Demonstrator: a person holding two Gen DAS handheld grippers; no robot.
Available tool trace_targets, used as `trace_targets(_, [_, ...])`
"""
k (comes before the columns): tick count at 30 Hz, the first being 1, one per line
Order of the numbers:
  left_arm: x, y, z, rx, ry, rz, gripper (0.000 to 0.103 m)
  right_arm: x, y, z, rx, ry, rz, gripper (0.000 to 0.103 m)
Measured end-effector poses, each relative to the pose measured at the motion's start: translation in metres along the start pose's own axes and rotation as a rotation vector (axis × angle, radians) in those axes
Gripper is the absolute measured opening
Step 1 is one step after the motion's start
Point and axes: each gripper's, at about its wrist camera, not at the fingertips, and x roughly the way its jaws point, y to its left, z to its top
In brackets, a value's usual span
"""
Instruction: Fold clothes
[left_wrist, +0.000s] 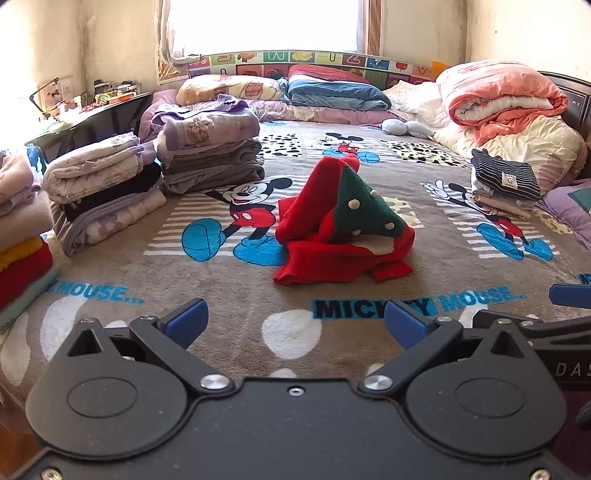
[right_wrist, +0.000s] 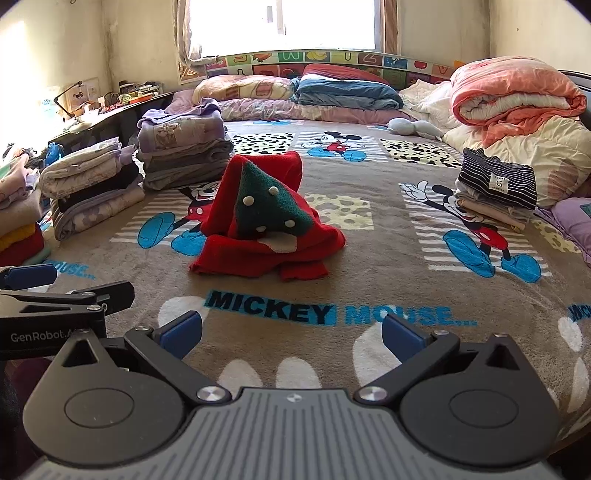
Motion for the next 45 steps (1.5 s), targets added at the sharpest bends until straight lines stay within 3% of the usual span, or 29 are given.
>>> trace_targets(25, [-0.006,-0.004,0.002,0.007,-0.004,-0.011,0.103,-0.01,0.002,-0.002,0.002,-0.004,-0.002,0.103])
trace_targets(45, [0.009,-0.008,0.002,-0.02,-0.011,-0.009,0.103,0.008,-0.014,0.002,0.031,0.005,0.036,0.103])
